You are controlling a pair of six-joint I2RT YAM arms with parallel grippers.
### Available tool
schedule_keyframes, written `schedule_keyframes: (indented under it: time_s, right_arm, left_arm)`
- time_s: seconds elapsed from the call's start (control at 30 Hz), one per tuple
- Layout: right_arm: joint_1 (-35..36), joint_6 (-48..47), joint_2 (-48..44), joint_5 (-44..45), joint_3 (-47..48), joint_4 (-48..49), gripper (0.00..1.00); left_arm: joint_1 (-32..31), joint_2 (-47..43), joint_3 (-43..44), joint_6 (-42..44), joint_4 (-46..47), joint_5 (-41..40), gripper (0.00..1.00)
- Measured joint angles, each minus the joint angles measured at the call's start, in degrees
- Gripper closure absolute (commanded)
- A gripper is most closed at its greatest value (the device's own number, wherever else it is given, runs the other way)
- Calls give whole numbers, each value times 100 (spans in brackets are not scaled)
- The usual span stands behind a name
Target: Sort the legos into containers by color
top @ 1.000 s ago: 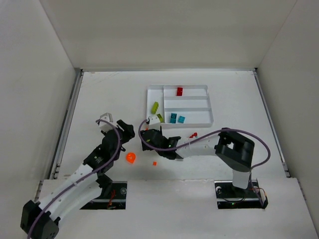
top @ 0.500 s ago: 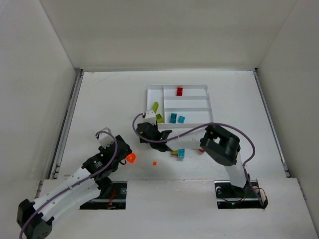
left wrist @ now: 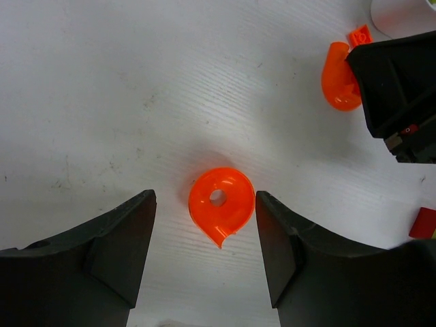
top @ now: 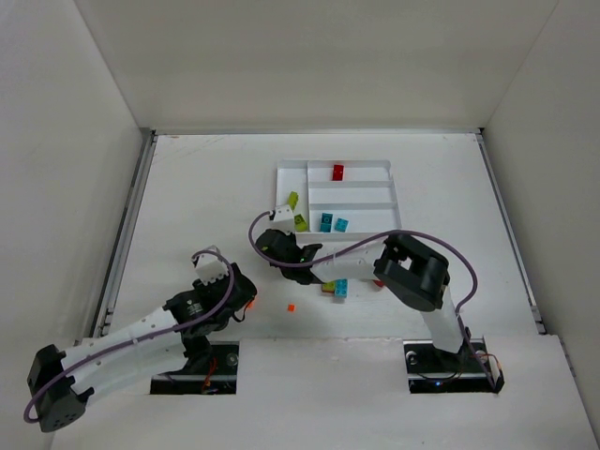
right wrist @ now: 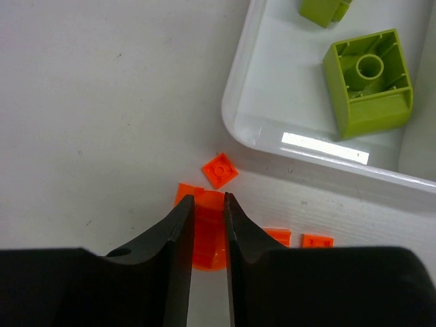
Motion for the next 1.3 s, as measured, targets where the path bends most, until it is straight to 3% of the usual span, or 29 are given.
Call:
schedule_keyframes:
  time_s: [0.23,0.63,1.0,1.17,1.3]
  right_arm:
    - [13,-2,-310,114,-323,-61,78]
    - [122,0,-1834,234,-986,-68,78]
    - [133,0,-1910,234,-1071,-81,78]
    - [133,0,-2035,232,-1191,-85,77]
    - [133,-9,-2221,229,-1239,-83,77]
  left_arm:
    - [-352,420,81,-127,-33,-109,43]
    - [-640,953,166,-164,33,-245,41]
    - [-723,1729,166,-157,566,-243,39]
    - [-713,2083,166,-103,868,-240,43]
    - [-710,2236,166,-63,1005,-243,53]
